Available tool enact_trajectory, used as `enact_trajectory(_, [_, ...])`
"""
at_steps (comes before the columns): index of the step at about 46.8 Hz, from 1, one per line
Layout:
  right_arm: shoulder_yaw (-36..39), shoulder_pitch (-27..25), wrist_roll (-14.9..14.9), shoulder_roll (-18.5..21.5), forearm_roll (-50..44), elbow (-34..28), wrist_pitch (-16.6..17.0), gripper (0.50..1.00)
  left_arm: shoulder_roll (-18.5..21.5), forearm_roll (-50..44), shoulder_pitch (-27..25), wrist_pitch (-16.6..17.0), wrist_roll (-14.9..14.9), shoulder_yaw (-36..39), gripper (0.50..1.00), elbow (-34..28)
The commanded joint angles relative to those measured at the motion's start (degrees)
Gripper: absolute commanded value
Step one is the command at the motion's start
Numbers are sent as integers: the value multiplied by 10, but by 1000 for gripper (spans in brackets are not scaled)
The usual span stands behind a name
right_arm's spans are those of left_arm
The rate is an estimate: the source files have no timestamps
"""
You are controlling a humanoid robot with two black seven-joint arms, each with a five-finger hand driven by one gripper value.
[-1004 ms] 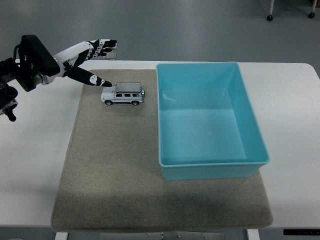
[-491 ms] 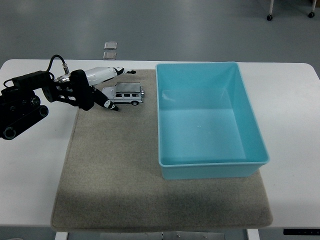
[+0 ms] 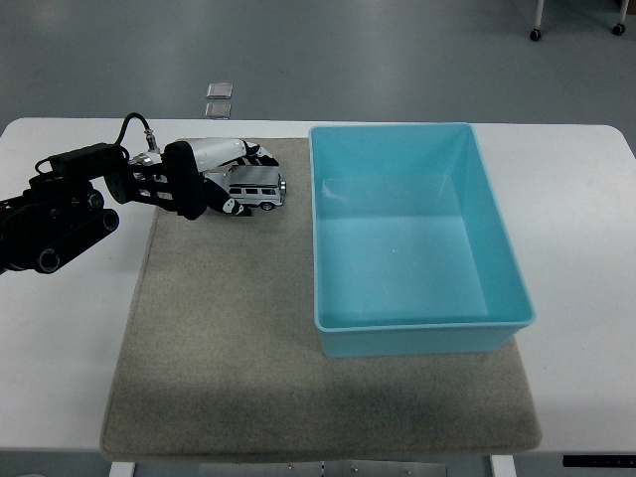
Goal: Left hand put the white car in the blue box
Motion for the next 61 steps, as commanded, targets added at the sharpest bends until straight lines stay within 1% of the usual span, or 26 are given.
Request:
enact_trajectory(1, [0, 0, 0, 0, 0, 0, 0, 936, 0, 1, -1, 0, 7, 5, 500, 1])
enact_trajectory(5, [0, 0, 0, 0, 0, 0, 0, 936, 0, 0, -1, 0, 26, 4, 500, 2])
enact_trajectory(8, [1, 0, -1, 0, 0, 0, 0, 936, -1, -1, -6, 0, 34, 4, 500, 6])
enact_trajectory(19, [0, 0, 0, 0, 0, 0, 0, 936, 4, -1, -26, 0, 35, 4, 500, 8])
enact_trajectory(25, [0, 0, 0, 0, 0, 0, 0, 936, 10, -3, -47, -12, 35, 4, 500, -5])
enact_trajectory(27, [0, 0, -1, 0, 0, 0, 0, 936, 22, -3, -50, -13, 35, 4, 500, -20])
enact_trajectory(30, [0, 0, 0, 0, 0, 0, 0, 936, 52, -5, -61, -19, 34, 3, 500, -55])
enact_trajectory(36, [0, 0, 0, 0, 0, 0, 0, 936, 100, -13, -92, -63, 29, -7, 500, -126])
enact_trajectory(39, [0, 0, 0, 0, 0, 0, 0, 936, 111, -20, -111, -78, 28, -10, 500, -147])
enact_trajectory(43, [0, 0, 0, 0, 0, 0, 0, 936, 112, -32, -135, -88, 28, -14, 500, -161])
enact_trajectory(48, [1, 0, -1, 0, 0, 0, 0, 936, 102, -30, -162, -104, 29, -12, 500, -168])
enact_trajectory(52, [0, -1, 0, 0, 0, 0, 0, 936, 83, -30, -169, -107, 31, -11, 500, -167])
enact_trajectory(57, [0, 0, -1, 0, 0, 0, 0, 936, 27, -20, -167, -106, 35, -6, 500, -161])
enact_trajectory(61, [0, 0, 0, 0, 0, 0, 0, 936, -9, -20, -161, -103, 41, -4, 500, -156])
